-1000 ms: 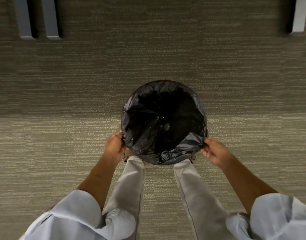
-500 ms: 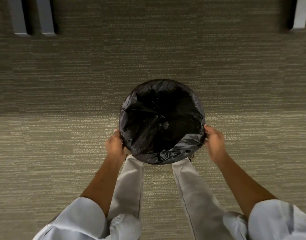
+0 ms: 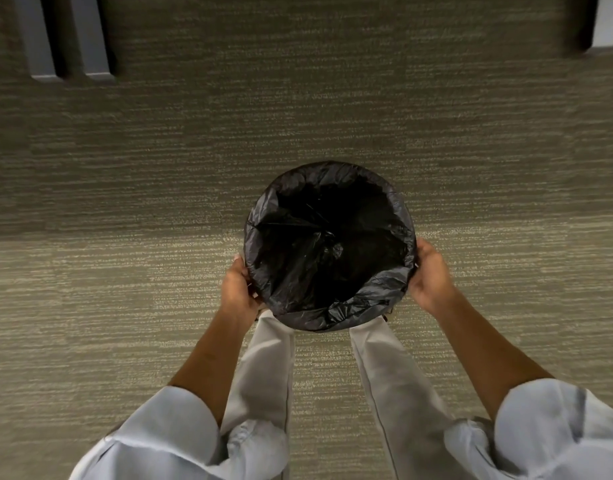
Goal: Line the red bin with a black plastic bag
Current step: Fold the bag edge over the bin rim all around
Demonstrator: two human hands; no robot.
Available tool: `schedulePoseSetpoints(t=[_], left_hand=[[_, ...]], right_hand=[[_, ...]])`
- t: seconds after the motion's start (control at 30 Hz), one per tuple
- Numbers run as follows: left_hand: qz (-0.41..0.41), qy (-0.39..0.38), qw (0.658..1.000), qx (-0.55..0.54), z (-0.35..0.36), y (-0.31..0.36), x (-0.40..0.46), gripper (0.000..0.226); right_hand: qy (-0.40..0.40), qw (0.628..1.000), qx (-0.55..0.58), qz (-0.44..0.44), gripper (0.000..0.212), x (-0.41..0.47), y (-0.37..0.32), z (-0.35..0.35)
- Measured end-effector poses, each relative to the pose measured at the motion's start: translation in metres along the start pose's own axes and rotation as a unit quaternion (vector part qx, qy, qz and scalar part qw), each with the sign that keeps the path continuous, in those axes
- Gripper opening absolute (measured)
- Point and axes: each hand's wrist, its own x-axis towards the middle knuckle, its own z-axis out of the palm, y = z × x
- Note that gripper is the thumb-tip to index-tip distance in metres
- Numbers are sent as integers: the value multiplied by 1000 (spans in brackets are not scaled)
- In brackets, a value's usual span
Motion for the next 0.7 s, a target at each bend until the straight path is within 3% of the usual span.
schedulePoseSetpoints(t=[0.13, 0.23, 0.4, 0.53, 0.7], left_hand=[[-6, 1, 1000, -10, -1, -2, 0, 41], [-6, 14, 1000, -1, -3, -5, 0, 45], [-6, 17, 1000, -14, -5, -26, -13, 39], [-14, 12, 998, -62, -8, -46, -24, 46], [-67, 19, 993, -95, -7, -62, -34, 53]], right_hand=[[45, 997, 61, 5, 37, 1, -3, -3], [27, 998, 63, -4, 29, 0, 0, -8], [91, 991, -81, -51, 24, -14, 37, -32], [49, 990, -131, 7, 35, -31, 74, -43], [0, 997, -45, 65, 35, -34, 90, -48]])
